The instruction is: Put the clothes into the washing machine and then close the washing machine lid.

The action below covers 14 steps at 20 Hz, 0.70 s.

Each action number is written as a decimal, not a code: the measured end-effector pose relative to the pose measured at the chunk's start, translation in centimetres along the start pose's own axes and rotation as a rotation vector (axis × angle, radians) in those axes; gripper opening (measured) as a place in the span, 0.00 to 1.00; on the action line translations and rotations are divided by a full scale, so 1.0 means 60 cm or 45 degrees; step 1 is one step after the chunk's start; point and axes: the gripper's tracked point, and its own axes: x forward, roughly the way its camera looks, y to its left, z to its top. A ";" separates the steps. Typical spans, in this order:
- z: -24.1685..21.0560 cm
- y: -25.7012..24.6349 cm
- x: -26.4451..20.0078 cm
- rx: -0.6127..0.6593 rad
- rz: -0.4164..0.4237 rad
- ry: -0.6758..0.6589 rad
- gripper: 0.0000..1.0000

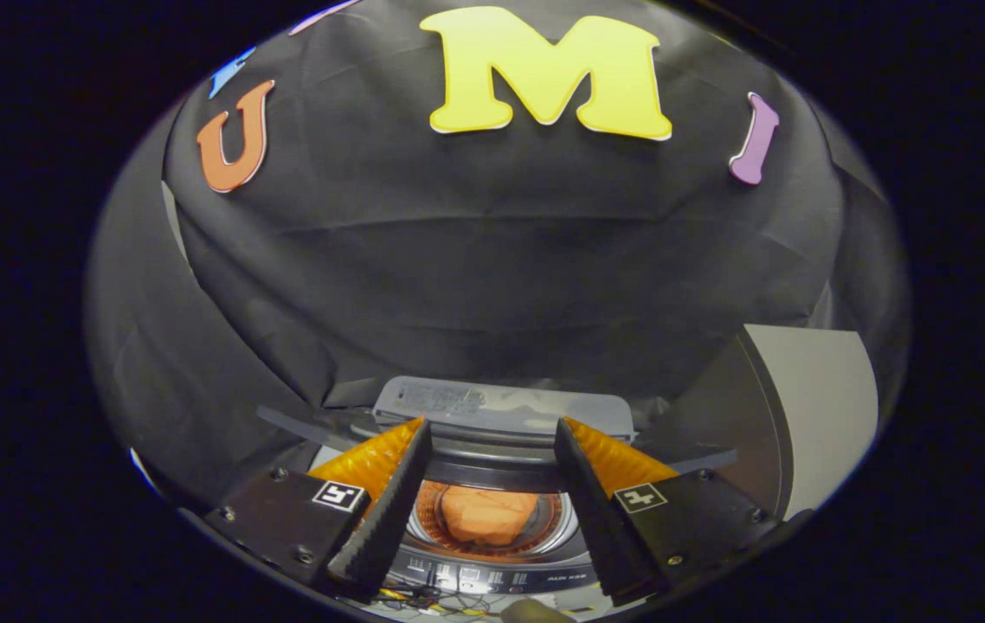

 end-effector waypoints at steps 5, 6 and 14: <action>-0.058 0.000 -0.007 -0.035 0.006 0.031 0.90; -0.071 -0.004 -0.006 -0.044 -0.003 0.040 0.90; -0.166 -0.014 -0.027 0.011 0.041 0.151 0.90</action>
